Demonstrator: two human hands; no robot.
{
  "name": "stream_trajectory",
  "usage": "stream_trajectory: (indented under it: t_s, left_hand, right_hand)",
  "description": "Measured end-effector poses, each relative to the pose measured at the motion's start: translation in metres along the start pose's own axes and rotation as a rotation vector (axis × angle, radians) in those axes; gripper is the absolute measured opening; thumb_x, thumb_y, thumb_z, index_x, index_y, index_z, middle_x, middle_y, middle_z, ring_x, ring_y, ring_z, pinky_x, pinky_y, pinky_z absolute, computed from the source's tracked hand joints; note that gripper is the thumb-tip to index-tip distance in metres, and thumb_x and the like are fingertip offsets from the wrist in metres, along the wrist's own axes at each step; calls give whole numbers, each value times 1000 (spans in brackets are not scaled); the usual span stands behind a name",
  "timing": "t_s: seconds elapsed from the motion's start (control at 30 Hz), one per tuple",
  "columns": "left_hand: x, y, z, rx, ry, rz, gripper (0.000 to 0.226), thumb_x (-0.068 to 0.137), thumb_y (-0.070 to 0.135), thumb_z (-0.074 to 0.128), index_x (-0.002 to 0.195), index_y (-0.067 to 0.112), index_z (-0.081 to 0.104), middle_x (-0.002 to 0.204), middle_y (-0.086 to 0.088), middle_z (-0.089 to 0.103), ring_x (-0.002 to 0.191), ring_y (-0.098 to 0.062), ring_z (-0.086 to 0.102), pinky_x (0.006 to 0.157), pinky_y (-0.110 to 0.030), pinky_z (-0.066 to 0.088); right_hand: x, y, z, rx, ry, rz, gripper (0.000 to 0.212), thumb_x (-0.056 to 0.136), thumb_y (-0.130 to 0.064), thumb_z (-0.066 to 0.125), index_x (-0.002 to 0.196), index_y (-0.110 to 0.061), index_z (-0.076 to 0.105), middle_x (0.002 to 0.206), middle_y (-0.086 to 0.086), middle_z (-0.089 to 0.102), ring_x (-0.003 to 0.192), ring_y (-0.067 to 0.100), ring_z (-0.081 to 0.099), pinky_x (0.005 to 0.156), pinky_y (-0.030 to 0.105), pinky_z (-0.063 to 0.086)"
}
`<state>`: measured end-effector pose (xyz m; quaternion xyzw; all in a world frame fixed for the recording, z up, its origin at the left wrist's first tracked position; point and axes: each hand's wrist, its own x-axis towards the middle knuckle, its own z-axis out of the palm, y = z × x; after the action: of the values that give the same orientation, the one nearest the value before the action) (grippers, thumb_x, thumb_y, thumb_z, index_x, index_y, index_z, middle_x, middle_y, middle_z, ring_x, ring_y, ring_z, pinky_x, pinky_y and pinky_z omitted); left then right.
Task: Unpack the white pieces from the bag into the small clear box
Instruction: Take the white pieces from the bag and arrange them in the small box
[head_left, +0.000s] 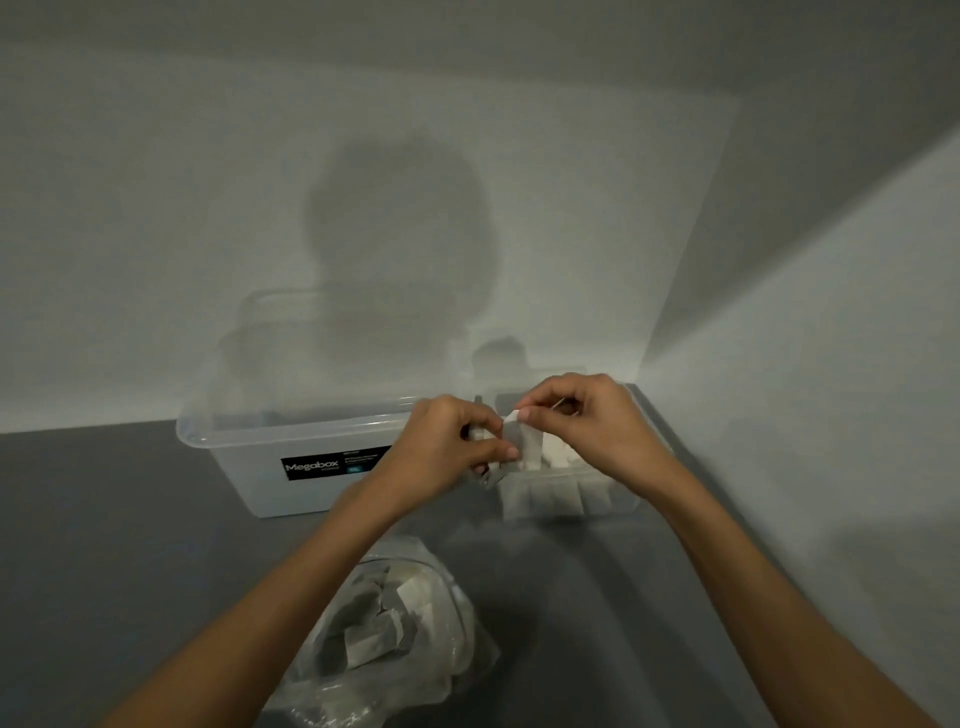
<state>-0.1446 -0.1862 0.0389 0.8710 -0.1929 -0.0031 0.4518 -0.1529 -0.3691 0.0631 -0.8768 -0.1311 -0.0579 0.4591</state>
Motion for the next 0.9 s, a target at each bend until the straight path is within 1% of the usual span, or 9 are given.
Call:
stream_trajectory:
  t_s: [0.13,0.33,0.4,0.5,0.6,0.73,0.8,0.83,0.9]
  left_hand:
    - [29,14,16,-41,4,-7,13,73,21,81,82,14,76,49,11,62,43,1,56,51,-5,38]
    - [71,12,38,-29,-16,-62,14,77,17,77,90,11,76,75,3,70,50,0,63,55,-7,46]
    - [82,9,47,-10,-38,-79,17,79,14,76,95,9,74,84,-1,71,50,2,62,54,-5,44]
    - [98,0,60,27,-57,-103,18,80,15,75,97,12,74,94,-3,72,54,1,63,58,-6,47]
    - [109,-7,72,52,-64,-118,15,80,17,75,95,17,74,93,-3,73,59,-3,67,63,-10,51]
    - [118,-14,86,34,-72,-138,16,79,16,76,95,17,74,95,-8,73,63,-8,69,63,-12,53]
    - [122,-18,91,25,-68,-147,17,79,15,76,96,16,74,95,-12,73,65,-11,69,64,-12,53]
    - [123,-20,92,24,-70,-153,17,79,15,76,96,15,74,95,-12,72,66,-12,69,64,-12,54]
    - [124,-24,95,25,-75,-166,17,80,15,75,97,15,73,94,-12,72,65,-11,69,65,-13,55]
  right_hand:
    - [19,17,-36,-1,31,17,3,80,-19,75,79,-23,76,71,-7,71,65,6,63,64,20,52]
    - [49,64,-78,-272,5,13,9,86,-9,69,82,-16,72,61,-10,63,51,-1,60,54,5,44]
    - [58,85,-83,-415,-69,27,12,87,-5,65,82,-15,71,66,-10,62,56,-1,60,61,9,48]
    - [70,116,-79,-591,-202,54,15,87,-3,59,84,-13,69,78,-5,64,67,9,59,71,26,54]
    - [80,138,-67,-735,-366,107,16,88,1,55,89,-8,69,88,5,64,73,14,55,68,22,46]
    - [88,158,-49,-852,-602,277,17,89,7,51,100,3,64,94,16,62,64,21,59,64,30,54]
    - [89,164,-41,-917,-661,314,22,88,7,54,109,2,60,99,13,59,65,19,59,60,26,52]
    - [89,167,-37,-939,-672,319,27,89,6,55,115,1,57,104,13,59,71,20,60,59,23,48]
    - [90,175,-30,-972,-665,296,33,90,4,54,124,3,54,122,15,59,94,24,63,70,23,47]
